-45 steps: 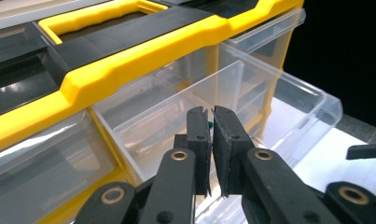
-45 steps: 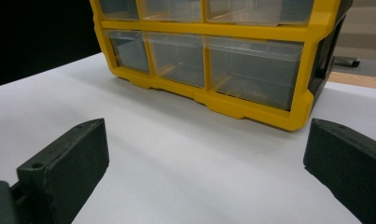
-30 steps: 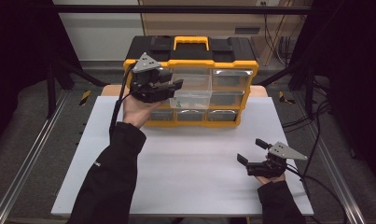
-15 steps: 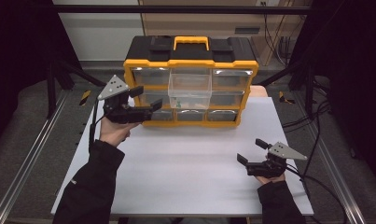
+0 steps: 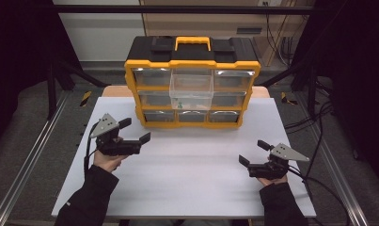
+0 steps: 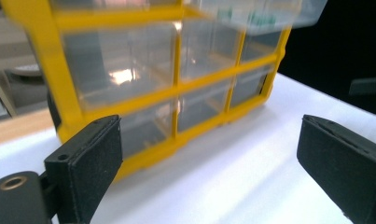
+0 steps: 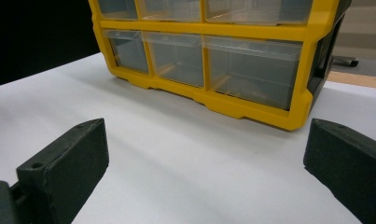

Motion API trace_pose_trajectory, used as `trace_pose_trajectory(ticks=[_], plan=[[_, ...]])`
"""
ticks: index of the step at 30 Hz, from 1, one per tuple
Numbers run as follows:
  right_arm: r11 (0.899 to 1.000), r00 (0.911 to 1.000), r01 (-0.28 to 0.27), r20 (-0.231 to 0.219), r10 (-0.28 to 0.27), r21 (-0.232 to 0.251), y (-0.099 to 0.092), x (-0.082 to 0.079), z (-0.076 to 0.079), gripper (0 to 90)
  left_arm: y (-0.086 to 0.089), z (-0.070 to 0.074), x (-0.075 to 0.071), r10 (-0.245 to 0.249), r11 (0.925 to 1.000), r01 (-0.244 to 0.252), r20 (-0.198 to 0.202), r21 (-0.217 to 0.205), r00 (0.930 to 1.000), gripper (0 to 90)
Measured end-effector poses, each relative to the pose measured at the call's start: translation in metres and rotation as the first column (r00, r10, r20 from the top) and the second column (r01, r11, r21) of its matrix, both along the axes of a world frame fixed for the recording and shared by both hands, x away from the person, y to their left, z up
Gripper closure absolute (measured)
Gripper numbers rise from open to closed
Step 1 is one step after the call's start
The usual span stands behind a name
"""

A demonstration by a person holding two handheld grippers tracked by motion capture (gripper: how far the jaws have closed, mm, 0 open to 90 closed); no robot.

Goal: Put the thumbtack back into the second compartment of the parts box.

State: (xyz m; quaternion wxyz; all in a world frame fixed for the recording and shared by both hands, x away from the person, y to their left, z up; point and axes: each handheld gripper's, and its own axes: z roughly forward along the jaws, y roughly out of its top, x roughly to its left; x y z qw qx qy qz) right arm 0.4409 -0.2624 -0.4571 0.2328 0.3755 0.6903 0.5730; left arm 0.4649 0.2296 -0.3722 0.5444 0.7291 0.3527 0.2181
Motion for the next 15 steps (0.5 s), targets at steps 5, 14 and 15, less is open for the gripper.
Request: trace_pose_trajectory(ticks=[5, 14, 15], plan=[[1.000, 1.0000, 0.000, 0.000, 0.000, 0.001, 0.000, 0.000, 0.000, 0.4, 0.016, -0.029, -0.006, 0.012, 0.9997, -0.012, -0.018, -0.019, 0.9998, 6.3], [1.000, 1.0000, -0.001, -0.003, 0.001, 0.003, 0.000, 0.000, 0.000, 0.4, 0.032, -0.055, -0.017, 0.020, 0.9997, -0.020, -0.005, -0.011, 0.9998, 6.1], [1.000, 1.0000, 0.001, -0.001, -0.001, 0.002, 0.000, 0.000, 0.000, 0.4, 0.033, -0.056, -0.018, 0.021, 0.9995, -0.021, -0.002, -0.022, 0.9998, 5.6]])
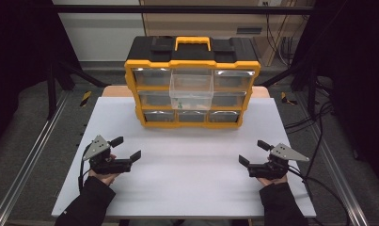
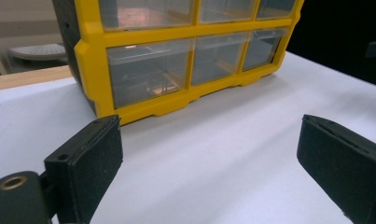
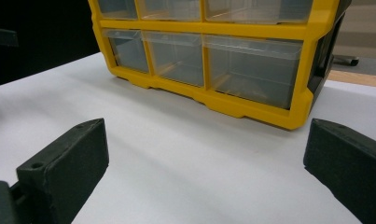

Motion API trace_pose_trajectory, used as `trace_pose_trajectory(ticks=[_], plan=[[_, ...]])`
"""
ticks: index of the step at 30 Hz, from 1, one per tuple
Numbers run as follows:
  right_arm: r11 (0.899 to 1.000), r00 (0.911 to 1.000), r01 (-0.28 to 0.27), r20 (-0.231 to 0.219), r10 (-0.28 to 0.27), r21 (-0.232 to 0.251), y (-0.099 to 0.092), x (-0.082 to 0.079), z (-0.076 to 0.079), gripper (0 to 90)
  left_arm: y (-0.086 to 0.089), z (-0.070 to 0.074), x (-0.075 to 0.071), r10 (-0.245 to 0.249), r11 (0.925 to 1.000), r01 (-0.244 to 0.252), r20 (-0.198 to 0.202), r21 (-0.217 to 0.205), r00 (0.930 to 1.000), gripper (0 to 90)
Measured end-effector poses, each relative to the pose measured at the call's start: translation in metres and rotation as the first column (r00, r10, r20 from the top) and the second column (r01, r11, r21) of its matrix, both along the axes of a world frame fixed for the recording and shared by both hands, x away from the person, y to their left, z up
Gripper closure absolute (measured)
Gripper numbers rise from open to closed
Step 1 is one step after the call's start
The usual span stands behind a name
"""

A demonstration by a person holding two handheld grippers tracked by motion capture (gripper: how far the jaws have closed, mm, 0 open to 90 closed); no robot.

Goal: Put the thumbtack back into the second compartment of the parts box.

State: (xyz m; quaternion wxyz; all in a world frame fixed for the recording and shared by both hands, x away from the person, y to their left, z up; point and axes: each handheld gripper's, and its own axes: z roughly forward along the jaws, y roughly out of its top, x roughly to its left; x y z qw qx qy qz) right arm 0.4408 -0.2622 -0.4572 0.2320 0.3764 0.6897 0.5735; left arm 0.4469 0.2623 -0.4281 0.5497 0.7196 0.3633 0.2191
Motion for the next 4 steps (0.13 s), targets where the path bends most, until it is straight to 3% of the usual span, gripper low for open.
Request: trace_pose_trajectory(ticks=[2, 4], plan=[[1.000, 1.0000, -0.001, -0.001, 0.001, 0.000, -0.0002, 0.0000, 0.0001, 0.4, 0.0019, -0.0032, -0.0021, 0.002, 0.9998, -0.002, 0.006, -0.018, 1.0000, 5.9], [1.000, 1.0000, -0.002, -0.001, 0.002, -0.001, 0.0000, 0.0004, -0.0002, 0.4, 0.0029, -0.0052, -0.0024, 0.007, 0.9999, -0.007, 0.000, -0.009, 1.0000, 6.0]])
